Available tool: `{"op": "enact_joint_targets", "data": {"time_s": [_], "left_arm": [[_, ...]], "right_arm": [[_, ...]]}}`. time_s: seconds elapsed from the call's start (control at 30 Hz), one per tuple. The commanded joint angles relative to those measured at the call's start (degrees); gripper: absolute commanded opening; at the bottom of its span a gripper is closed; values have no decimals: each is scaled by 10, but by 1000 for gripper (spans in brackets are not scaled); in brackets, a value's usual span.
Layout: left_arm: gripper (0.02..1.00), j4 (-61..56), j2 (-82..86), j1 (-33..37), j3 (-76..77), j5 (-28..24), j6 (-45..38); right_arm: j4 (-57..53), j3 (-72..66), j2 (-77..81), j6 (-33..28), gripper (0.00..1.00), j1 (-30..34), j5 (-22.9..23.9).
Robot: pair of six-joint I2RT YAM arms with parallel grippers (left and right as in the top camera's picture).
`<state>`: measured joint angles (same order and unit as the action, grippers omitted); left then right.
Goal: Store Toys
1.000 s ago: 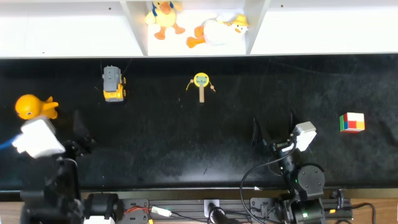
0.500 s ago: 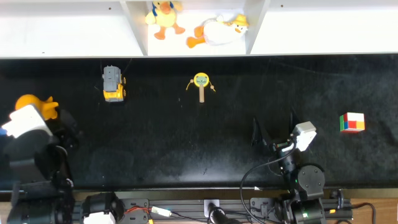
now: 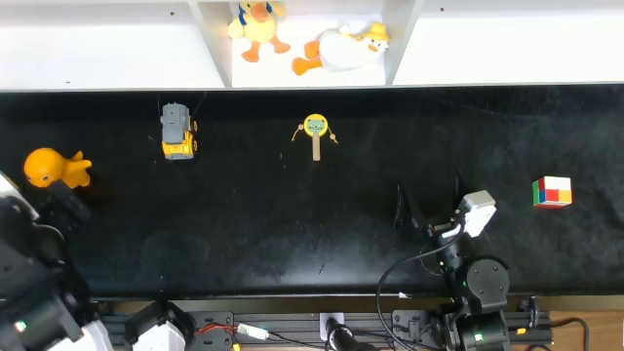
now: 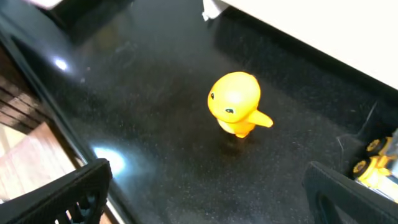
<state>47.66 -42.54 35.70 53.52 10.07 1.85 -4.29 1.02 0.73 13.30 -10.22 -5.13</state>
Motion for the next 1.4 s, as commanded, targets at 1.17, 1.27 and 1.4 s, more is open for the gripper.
{"op": "enact_joint_targets", "data": {"time_s": [1.17, 1.27, 1.4], "left_arm": [[1000, -168, -349, 167, -3, -338, -321], [991, -195, -368, 167, -9, -339, -321], [908, -221, -395, 167, -10, -346, -321]], "right_arm": [[2, -7, -5, 0, 996, -3, 3], [3, -7, -5, 0, 996, -3, 3], [3, -7, -5, 0, 996, -3, 3]]}}
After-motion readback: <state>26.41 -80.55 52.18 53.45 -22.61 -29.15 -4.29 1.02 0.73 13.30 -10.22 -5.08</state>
